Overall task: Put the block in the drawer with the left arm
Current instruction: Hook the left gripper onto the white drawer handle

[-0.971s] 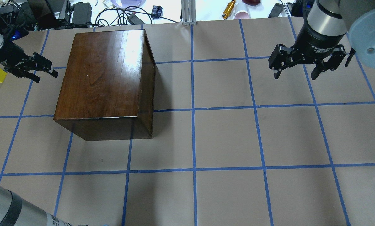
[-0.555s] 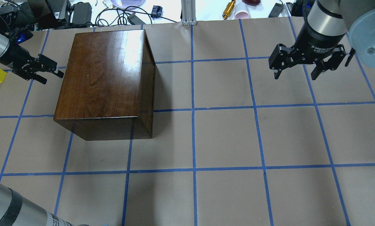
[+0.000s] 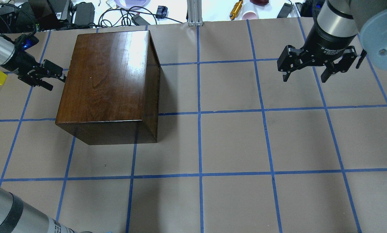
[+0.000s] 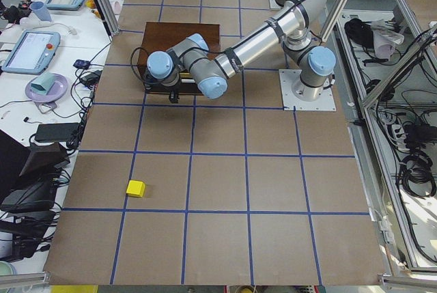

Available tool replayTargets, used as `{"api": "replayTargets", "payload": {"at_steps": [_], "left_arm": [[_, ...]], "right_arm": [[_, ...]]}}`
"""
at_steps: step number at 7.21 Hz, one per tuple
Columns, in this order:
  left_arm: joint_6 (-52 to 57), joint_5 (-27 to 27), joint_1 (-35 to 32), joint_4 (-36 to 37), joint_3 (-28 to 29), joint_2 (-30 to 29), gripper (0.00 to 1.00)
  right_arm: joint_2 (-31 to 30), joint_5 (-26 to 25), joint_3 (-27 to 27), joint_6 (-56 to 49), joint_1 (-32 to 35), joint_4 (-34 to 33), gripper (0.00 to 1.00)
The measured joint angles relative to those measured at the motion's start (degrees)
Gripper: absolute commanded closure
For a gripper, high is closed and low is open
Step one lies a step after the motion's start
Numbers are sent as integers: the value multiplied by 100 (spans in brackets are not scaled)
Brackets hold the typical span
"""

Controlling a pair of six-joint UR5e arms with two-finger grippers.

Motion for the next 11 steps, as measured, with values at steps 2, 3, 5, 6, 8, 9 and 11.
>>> {"api": "replayTargets", "payload": {"at_steps": [2,3,5,6,8,9,11], "left_arm": [[-24,4,-3,12,-6,-52,0],[-41,0,-7,14,-7,-71,0],[-57,10,-9,42,3,-97,0],[-61,33,-10,65,22,-102,0],[-70,109,-10,83,54,-100,0],[-72,193,-10,87,59,-96,0],[-63,313,-11,96,73,-93,0]], "right_arm": [[0,0,0,0,0,0,0],[0,0,0,0,0,0,0],[0,0,0,0,0,0,0],[0,0,0,0,-1,0,0],[0,0,3,0,-2,0,0],[0,0,2,0,-2,0,0],[0,0,0,0,0,0,0]]}}
